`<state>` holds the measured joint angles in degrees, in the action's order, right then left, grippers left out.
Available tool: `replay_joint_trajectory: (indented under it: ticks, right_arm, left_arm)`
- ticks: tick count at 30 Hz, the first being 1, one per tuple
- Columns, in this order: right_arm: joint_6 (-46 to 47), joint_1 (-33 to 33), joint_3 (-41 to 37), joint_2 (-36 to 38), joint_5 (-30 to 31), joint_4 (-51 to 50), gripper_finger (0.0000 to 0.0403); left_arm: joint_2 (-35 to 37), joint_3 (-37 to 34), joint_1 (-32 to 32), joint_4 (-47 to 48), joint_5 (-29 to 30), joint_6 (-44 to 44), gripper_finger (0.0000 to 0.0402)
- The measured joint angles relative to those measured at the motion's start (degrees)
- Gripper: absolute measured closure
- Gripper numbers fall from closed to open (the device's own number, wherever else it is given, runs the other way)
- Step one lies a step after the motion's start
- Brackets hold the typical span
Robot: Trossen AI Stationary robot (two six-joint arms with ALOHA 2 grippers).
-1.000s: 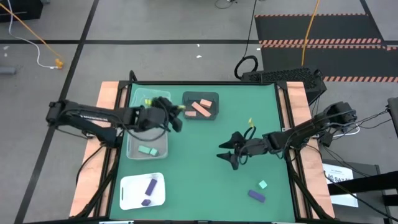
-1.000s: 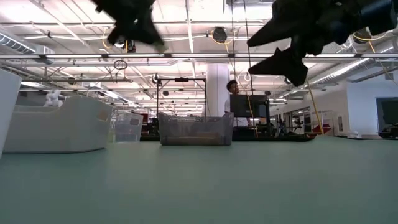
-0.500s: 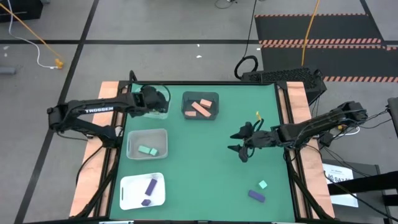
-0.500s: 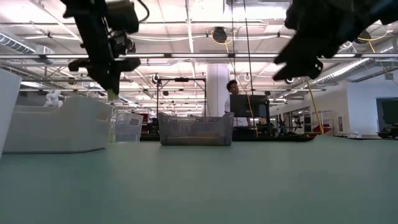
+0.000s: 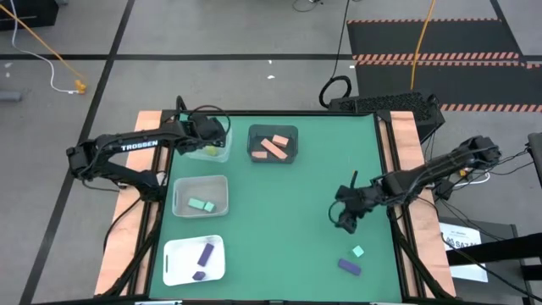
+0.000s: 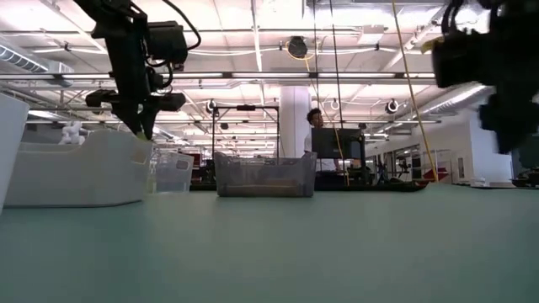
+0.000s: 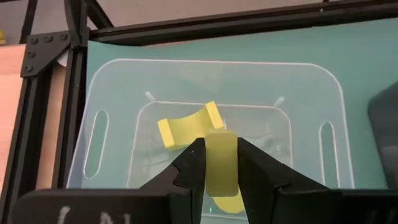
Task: Sort & place blocks by color
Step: Put the green block into the transparent bin, then put the blue block into the dark white bin
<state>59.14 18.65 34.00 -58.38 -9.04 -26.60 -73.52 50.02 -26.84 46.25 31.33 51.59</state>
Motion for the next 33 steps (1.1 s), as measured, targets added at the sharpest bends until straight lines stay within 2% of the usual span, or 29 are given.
replay_joint_trajectory:
  ticks: [5,12,17,20,26,29,33]
  right_arm:
    - [9.27,4.51,0.00,-0.01,-4.70,-0.96,0.0151]
    - [19.68,12.51,0.00,0.00,-4.77,-0.87,0.0152]
    - [23.14,20.26,0.00,-0.01,-4.58,1.26,0.0164]
    - [18.80,23.87,0.00,-0.06,-0.71,2.27,0.0179]
    - [-0.18,29.64,0.00,-1.02,11.83,2.37,0.0202]
    - [-8.15,31.07,0.00,-2.78,12.02,2.37,0.0208]
    - [-12.74,32.38,-0.01,-5.84,11.98,2.37,0.0213]
  left_arm:
    - [0.00,0.00,-0.29,0.21,-0.32,-0.49,0.0316]
    - [0.00,0.00,-0.29,0.19,-0.73,-5.07,0.0316]
    - [0.32,0.00,0.20,-0.02,-4.61,-6.76,0.0316]
    - [0.31,0.00,1.51,-0.34,-5.92,-6.90,0.0316]
    - [0.31,0.00,6.26,-2.66,-6.04,-8.13,0.0316]
    - [0.31,0.00,9.32,-4.56,-6.99,-9.66,0.0316]
    - [0.31,0.00,13.55,-6.70,-9.33,-9.01,0.0316]
